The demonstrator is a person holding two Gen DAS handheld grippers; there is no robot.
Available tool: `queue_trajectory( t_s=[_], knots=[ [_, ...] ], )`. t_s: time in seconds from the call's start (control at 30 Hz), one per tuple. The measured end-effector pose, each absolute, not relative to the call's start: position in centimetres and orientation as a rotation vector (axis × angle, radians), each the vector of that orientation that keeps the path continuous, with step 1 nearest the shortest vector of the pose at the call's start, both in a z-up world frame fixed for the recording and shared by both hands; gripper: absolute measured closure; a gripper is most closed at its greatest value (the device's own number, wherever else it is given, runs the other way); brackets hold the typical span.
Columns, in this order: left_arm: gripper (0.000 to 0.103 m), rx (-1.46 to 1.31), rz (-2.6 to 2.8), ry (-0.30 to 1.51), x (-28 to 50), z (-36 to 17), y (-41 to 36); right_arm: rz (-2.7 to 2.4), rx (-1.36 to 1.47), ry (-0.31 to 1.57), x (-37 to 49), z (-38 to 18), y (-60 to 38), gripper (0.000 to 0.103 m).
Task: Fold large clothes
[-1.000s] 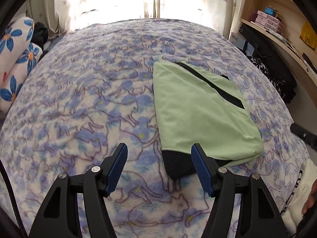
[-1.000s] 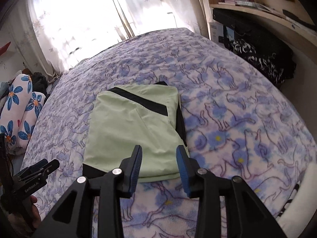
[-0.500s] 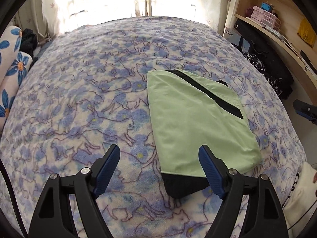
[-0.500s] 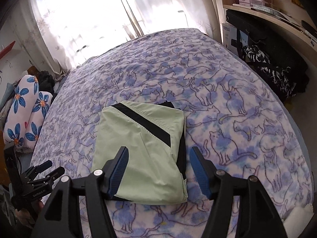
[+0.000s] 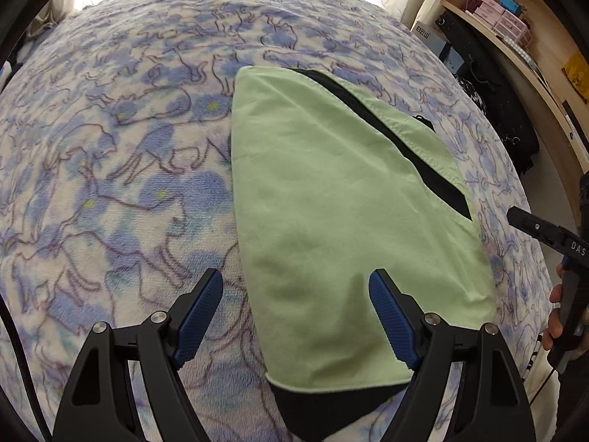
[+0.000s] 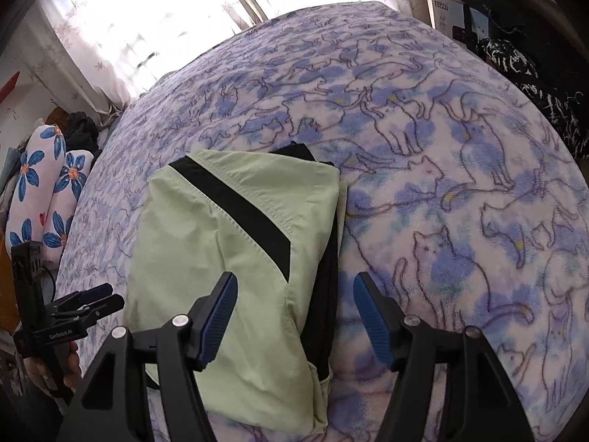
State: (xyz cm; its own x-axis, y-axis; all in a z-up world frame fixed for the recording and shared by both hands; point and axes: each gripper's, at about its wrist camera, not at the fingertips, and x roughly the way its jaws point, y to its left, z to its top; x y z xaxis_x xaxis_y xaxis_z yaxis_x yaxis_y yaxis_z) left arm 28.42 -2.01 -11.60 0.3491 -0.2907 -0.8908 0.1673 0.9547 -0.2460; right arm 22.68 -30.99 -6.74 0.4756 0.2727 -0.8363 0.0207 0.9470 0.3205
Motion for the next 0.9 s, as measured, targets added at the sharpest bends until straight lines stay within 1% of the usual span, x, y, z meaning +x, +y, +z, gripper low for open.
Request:
queue_trajectory(
  t_s=[0.1, 0.27, 0.43, 0.57, 0.73, 0.9],
  knots=[
    [0.023, -0.116, -0.306, 1.186, 29.2, -12.7, -2.2, 0.167, 0.319, 1.089, 23.0, -8.0, -31.4, 0.038],
    [0.023, -0.162, -0.342, 1.206, 30.1, -14.2, -1.8, 0.165, 0.261, 1.126, 23.5, -9.6, -31.4, 0.037],
    [0.022, -0.185, -0.369, 1.202, 30.6, -14.9, -1.9, 0.205, 0.316, 1.162, 23.9, -11.4, -31.9, 0.037],
    [0.018, -0.212, -0.387, 1.207, 31.1, -15.7, -1.9, 0.215, 0.371, 1.177, 24.2, -12.6, -32.3, 0.037],
    [0.016, -0.262, -0.43, 1.215, 31.6, -16.7, -2.0, 0.249, 0.423, 1.182, 24.8, -13.6, -32.6, 0.037],
    [0.011, -0.323, -0.469, 1.219, 32.1, -17.9, -2.2, 0.295, 0.476, 1.188, 25.7, -14.3, -32.4, 0.036]
  ],
)
